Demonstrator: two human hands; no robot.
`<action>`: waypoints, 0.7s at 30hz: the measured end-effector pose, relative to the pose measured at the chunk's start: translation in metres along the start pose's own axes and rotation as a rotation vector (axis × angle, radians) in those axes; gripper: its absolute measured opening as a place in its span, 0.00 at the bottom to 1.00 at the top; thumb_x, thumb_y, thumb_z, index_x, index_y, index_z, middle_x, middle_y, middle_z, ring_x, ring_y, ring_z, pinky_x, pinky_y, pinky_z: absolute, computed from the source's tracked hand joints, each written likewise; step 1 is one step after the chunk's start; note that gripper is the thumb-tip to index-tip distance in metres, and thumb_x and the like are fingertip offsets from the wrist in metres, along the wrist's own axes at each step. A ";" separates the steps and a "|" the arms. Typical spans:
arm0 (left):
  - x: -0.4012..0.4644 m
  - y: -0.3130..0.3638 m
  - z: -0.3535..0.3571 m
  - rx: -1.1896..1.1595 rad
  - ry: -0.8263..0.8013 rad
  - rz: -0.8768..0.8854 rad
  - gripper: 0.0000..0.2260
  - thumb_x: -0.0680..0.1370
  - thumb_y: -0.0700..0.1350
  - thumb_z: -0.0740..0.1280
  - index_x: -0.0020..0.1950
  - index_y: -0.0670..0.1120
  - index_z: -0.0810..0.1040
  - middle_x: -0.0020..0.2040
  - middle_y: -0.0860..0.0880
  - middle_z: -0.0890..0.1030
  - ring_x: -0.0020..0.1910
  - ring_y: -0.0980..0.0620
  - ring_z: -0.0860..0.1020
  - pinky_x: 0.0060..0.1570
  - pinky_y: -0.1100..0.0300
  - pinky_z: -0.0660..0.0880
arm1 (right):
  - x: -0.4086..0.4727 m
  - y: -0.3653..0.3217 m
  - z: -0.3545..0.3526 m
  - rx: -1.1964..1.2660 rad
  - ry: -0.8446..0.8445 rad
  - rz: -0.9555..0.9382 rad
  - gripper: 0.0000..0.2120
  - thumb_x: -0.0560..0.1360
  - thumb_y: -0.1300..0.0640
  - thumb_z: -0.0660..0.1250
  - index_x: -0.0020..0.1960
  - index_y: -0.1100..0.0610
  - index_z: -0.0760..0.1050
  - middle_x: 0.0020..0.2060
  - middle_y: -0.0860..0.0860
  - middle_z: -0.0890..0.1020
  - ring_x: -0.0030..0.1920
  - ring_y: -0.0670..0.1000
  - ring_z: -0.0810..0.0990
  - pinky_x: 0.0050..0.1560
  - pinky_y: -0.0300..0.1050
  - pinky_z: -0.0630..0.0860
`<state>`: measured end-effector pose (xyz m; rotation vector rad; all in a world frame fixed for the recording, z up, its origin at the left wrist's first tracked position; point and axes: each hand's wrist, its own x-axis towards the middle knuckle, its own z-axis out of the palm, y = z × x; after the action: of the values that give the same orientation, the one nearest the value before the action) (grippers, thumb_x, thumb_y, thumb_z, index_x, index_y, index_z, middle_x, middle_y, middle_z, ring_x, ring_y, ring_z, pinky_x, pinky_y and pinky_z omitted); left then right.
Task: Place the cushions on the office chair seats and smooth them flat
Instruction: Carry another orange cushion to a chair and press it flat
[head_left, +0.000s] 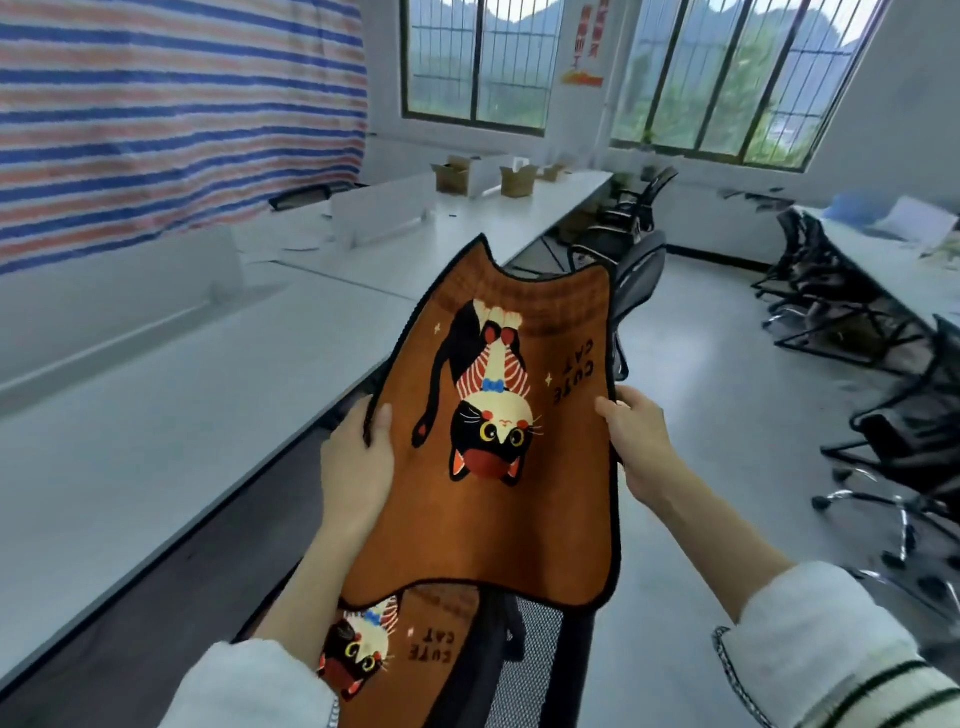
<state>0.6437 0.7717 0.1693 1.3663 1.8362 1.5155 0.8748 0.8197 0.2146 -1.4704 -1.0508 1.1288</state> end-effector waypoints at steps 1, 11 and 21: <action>0.007 0.000 0.017 -0.011 0.010 -0.014 0.17 0.81 0.52 0.55 0.64 0.47 0.73 0.57 0.53 0.77 0.57 0.51 0.75 0.62 0.53 0.69 | 0.018 0.002 -0.006 -0.025 -0.007 0.014 0.08 0.79 0.64 0.57 0.51 0.58 0.75 0.37 0.53 0.80 0.35 0.50 0.79 0.34 0.41 0.78; 0.087 0.032 0.165 0.089 0.038 -0.058 0.14 0.82 0.49 0.55 0.60 0.44 0.75 0.49 0.54 0.75 0.42 0.61 0.72 0.51 0.60 0.68 | 0.198 0.001 -0.058 -0.058 -0.072 0.074 0.09 0.80 0.62 0.55 0.50 0.57 0.74 0.40 0.54 0.80 0.39 0.52 0.80 0.35 0.44 0.77; 0.177 0.068 0.306 0.127 0.178 -0.137 0.13 0.82 0.48 0.55 0.56 0.44 0.75 0.47 0.50 0.77 0.45 0.52 0.75 0.50 0.57 0.70 | 0.395 -0.020 -0.101 -0.136 -0.230 0.043 0.09 0.76 0.62 0.57 0.39 0.56 0.71 0.40 0.59 0.79 0.41 0.57 0.78 0.49 0.57 0.79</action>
<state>0.8343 1.0773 0.1751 1.1634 2.1209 1.5146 1.0505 1.1876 0.1881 -1.4991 -1.2813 1.3021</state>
